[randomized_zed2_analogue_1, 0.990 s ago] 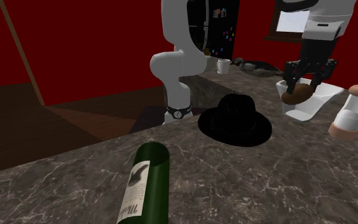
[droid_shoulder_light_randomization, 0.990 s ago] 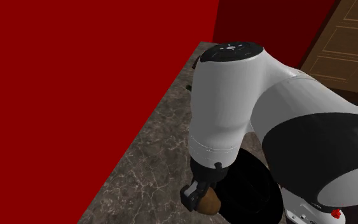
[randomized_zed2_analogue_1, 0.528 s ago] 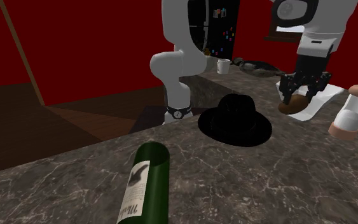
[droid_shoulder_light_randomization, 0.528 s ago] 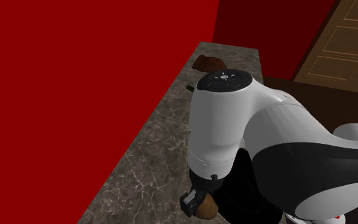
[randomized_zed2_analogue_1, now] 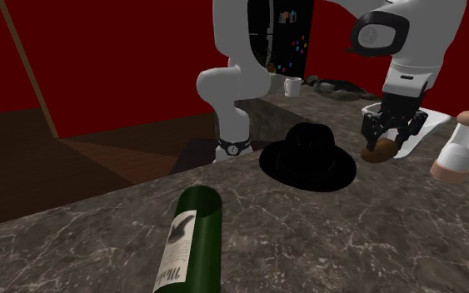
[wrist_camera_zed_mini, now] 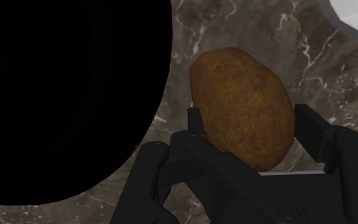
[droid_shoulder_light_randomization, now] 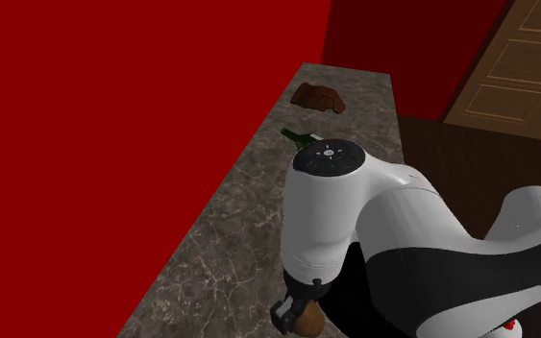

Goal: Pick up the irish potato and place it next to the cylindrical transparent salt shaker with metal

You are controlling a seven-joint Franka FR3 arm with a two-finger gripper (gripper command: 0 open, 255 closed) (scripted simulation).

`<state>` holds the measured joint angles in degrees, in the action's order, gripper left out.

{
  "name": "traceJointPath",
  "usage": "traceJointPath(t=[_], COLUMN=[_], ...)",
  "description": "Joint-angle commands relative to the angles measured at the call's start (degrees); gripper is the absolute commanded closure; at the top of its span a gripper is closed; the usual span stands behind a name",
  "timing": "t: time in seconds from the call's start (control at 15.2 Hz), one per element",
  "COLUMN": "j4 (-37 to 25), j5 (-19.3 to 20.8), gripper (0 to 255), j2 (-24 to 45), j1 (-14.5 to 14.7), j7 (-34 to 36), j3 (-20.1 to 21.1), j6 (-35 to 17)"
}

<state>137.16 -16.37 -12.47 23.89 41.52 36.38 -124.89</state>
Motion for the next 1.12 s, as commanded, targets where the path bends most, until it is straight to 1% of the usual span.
traceJointPath(t=[0.0, 0.4, 0.92, 0.99, 1.06], j4=[0.72, 2.93, 2.93, 2.82, 2.72], j5=[0.34, 1.92, 1.94, 2.06, 2.09], gripper=[255, 255, 255, 0, 0], j2=[1.10, 4.98, 4.99, 5.13, 5.16], j1=[-0.06, -0.39, -0.27, -0.30, -0.30], j7=[0.30, 1.28, 1.30, 1.39, 1.44], j3=[0.44, 1.51, 1.39, 1.42, 1.44], j6=[-1.78, -7.51, -7.52, -7.53, -7.47])
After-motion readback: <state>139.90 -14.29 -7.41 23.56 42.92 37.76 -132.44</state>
